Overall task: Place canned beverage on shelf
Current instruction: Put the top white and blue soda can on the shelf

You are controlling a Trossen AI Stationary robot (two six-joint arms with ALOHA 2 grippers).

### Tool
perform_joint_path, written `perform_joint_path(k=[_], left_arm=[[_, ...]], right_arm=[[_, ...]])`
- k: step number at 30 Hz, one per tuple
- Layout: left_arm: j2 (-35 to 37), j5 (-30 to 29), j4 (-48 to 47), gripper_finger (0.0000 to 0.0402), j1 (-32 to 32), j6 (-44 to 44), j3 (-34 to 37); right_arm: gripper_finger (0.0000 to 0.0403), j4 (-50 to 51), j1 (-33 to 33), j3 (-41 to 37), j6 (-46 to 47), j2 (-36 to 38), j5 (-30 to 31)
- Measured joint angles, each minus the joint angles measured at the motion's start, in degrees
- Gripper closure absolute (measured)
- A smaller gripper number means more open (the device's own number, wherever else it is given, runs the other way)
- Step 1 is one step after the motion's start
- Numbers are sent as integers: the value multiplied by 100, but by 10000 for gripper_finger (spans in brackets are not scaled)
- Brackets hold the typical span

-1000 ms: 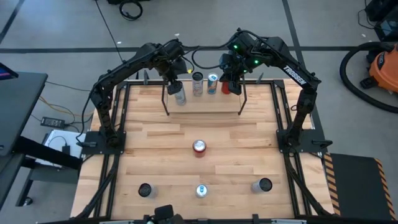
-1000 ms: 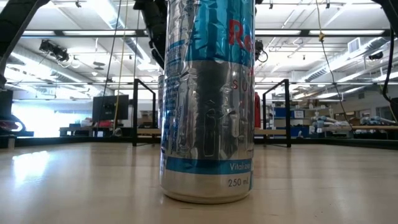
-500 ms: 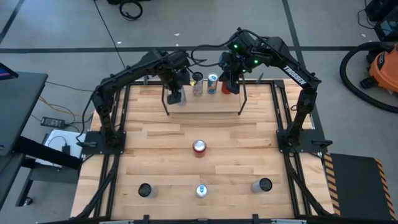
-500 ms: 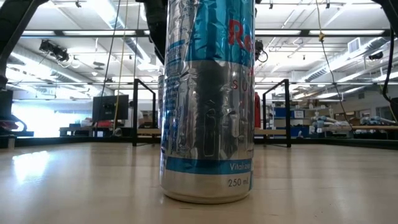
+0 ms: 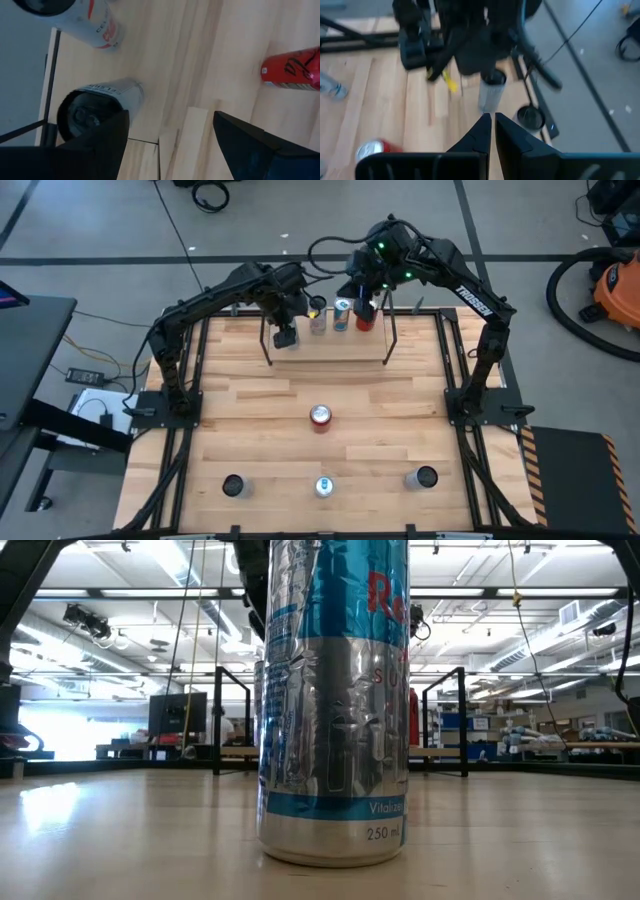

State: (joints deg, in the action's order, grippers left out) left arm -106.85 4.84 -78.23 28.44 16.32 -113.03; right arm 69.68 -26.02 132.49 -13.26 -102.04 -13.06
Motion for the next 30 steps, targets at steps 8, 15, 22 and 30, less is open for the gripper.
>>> perform_joint_path(k=[8, 15, 22, 30], left_arm=[[0, -180, -13, 111, 75, -86, 0], [0, -435, -99, 111, 117, -72, 0], [0, -384, 55, 76, 347, -39, 0], [-2, -326, 257, 9, 568, 676, 0]], right_arm=[[372, -1235, 0, 0, 0, 0, -4], [372, -2371, 0, 0, 0, 0, -6], [372, -3304, 0, 0, 0, 0, -5], [372, -3865, 0, 0, 0, 0, -7]])
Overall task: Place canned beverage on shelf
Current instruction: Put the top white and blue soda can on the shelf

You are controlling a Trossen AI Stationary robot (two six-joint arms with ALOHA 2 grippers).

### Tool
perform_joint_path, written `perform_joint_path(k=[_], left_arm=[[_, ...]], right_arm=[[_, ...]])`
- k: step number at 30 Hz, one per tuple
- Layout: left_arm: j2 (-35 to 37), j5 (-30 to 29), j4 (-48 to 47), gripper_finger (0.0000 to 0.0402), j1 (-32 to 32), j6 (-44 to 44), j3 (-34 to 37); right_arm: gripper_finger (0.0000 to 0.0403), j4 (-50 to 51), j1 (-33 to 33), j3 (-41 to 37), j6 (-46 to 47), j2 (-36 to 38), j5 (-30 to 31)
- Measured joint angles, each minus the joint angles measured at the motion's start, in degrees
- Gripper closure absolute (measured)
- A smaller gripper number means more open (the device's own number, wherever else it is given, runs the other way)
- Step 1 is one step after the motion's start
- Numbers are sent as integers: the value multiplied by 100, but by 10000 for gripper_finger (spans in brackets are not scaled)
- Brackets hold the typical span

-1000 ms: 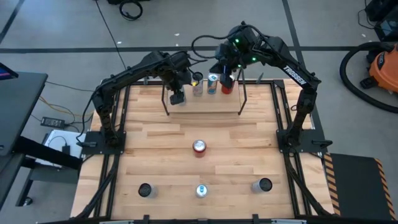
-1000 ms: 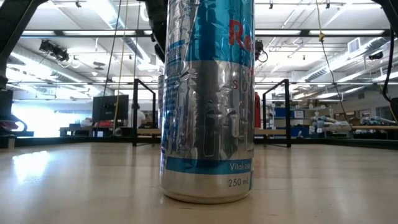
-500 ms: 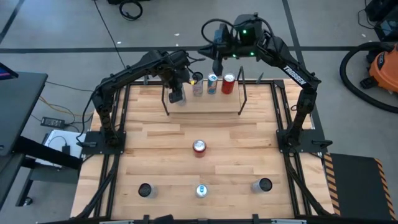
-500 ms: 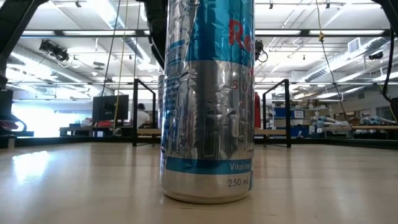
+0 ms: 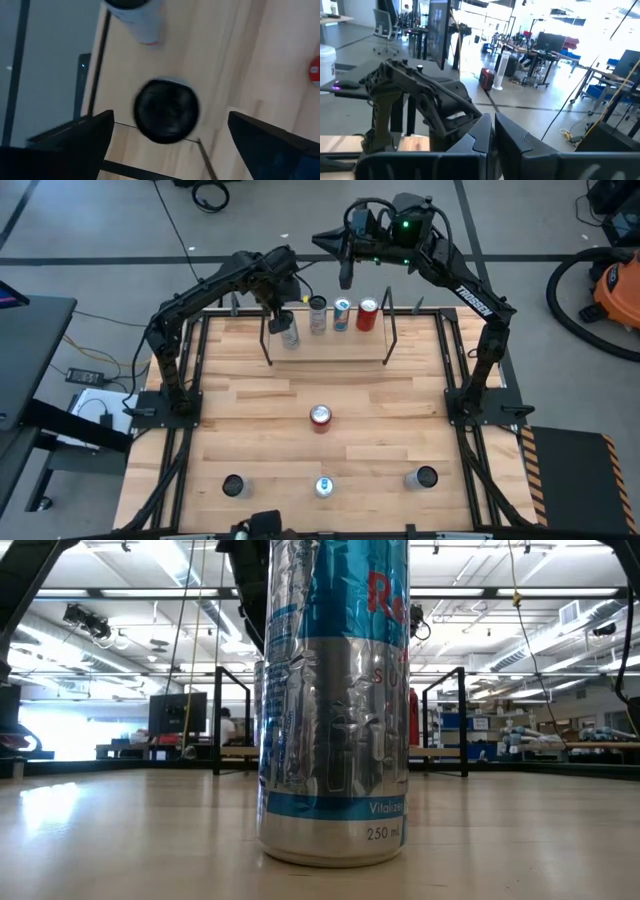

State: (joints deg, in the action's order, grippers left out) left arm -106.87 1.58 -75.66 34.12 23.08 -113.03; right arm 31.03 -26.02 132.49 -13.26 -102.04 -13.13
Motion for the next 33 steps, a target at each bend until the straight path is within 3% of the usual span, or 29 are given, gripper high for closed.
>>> perform_joint_path(k=[13, 33], left_arm=[[-238, 303, 99, 8, 220, 186, 7], [-675, 300, 87, 8, 307, 168, 4]], right_arm=[[372, -55, 0, 0, 0, 0, 0], [372, -205, 0, 0, 0, 0, 0]])
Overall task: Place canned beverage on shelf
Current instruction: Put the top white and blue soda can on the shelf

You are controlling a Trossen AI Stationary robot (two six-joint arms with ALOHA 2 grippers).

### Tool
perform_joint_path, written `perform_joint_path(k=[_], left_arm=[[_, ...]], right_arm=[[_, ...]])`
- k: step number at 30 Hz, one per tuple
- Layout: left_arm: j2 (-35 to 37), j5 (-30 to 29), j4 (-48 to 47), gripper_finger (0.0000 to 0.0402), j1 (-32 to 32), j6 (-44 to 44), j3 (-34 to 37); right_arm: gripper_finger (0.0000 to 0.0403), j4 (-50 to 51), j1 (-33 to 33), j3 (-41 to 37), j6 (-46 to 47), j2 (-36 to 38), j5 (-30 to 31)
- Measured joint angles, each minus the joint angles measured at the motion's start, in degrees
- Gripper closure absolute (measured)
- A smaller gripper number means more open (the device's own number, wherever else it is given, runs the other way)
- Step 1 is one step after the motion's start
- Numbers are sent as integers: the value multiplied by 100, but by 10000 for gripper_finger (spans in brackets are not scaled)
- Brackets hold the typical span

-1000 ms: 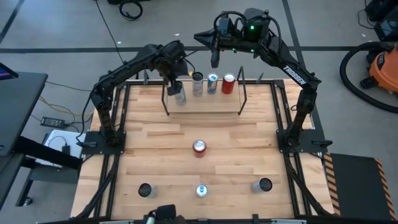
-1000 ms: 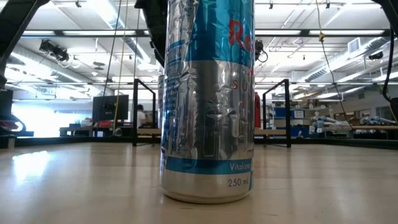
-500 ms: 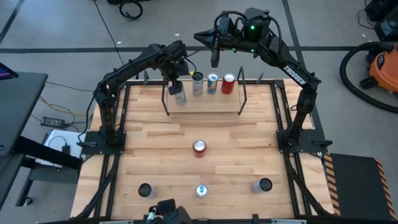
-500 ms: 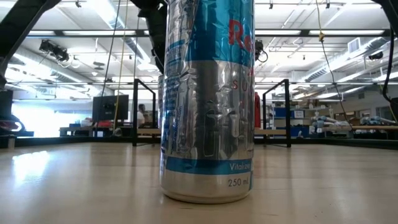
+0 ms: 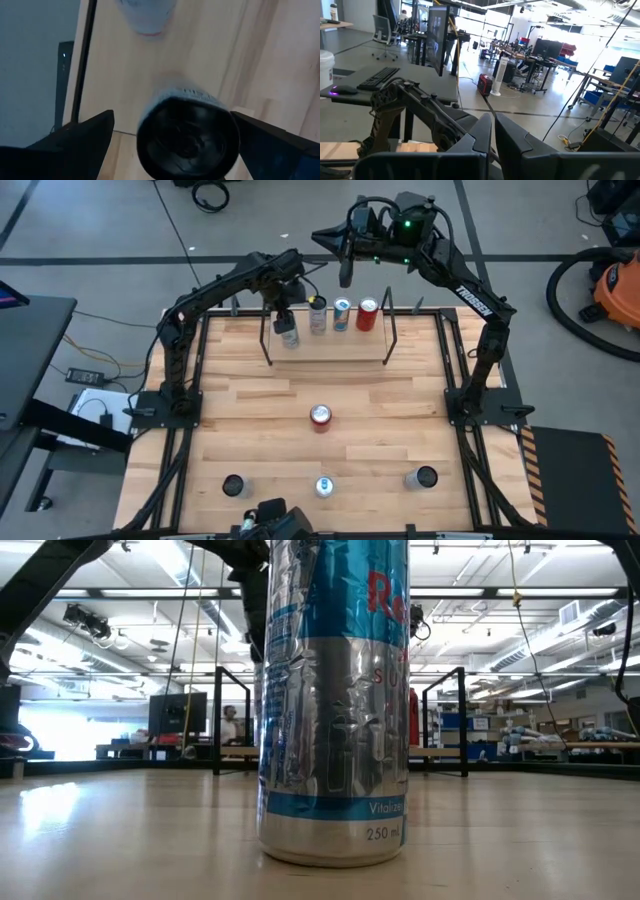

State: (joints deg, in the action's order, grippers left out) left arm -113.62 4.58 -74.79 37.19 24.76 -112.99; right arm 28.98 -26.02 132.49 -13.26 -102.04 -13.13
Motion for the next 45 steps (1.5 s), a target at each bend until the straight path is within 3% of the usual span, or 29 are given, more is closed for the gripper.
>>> perform_joint_path(k=[12, 32, 45], left_arm=[[-4, -140, -266, 19, 18, 126, 0], [-4, -297, -74, 122, -2, 145, 0], [-7, -362, 176, 128, 401, -155, 0]], right_arm=[[372, -69, 2, 0, 0, 0, 0], [372, -67, 2, 0, -1, 0, 0], [372, 95, 1, 0, 1, 0, 15]])
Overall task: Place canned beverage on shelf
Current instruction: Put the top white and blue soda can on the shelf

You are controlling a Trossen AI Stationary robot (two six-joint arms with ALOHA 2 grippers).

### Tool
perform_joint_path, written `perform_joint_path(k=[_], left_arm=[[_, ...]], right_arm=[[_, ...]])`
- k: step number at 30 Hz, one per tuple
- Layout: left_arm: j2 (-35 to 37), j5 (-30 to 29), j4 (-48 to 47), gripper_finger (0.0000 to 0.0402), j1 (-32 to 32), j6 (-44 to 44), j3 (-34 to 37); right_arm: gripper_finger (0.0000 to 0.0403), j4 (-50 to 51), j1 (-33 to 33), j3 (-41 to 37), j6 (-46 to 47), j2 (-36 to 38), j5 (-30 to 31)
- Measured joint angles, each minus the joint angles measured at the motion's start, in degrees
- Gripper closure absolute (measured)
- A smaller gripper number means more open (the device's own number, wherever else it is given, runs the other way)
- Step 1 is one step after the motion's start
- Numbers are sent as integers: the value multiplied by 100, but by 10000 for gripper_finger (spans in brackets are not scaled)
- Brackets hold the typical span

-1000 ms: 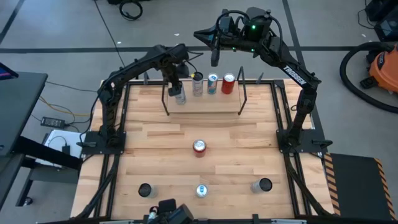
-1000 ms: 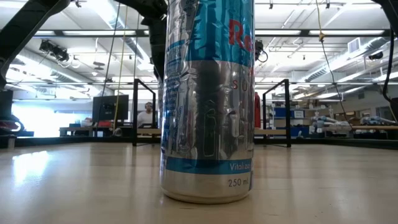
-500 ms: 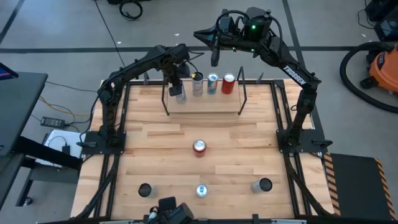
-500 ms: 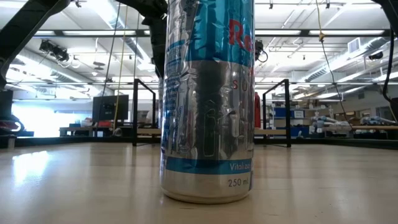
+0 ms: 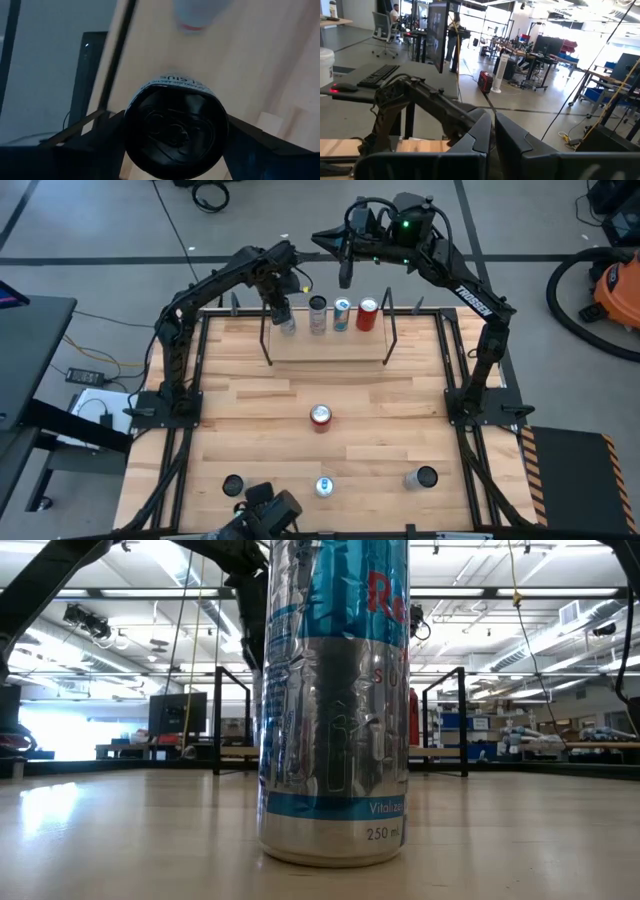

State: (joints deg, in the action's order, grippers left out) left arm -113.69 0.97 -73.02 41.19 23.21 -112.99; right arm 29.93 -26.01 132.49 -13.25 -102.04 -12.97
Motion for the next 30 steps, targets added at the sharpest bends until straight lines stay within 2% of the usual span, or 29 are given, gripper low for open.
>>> perform_joint_path(k=[7, 16, 30], left_arm=[[-2, -12, 80, 128, 103, -602, 0], [-2, 25, 84, 129, -150, -564, 0], [-2, 16, 131, 117, -75, -560, 0]], right_arm=[[372, 76, -33, 0, -36, 0, 2], [372, 82, -104, 0, -38, 0, 4], [372, 408, -103, 0, -40, 0, 4]])
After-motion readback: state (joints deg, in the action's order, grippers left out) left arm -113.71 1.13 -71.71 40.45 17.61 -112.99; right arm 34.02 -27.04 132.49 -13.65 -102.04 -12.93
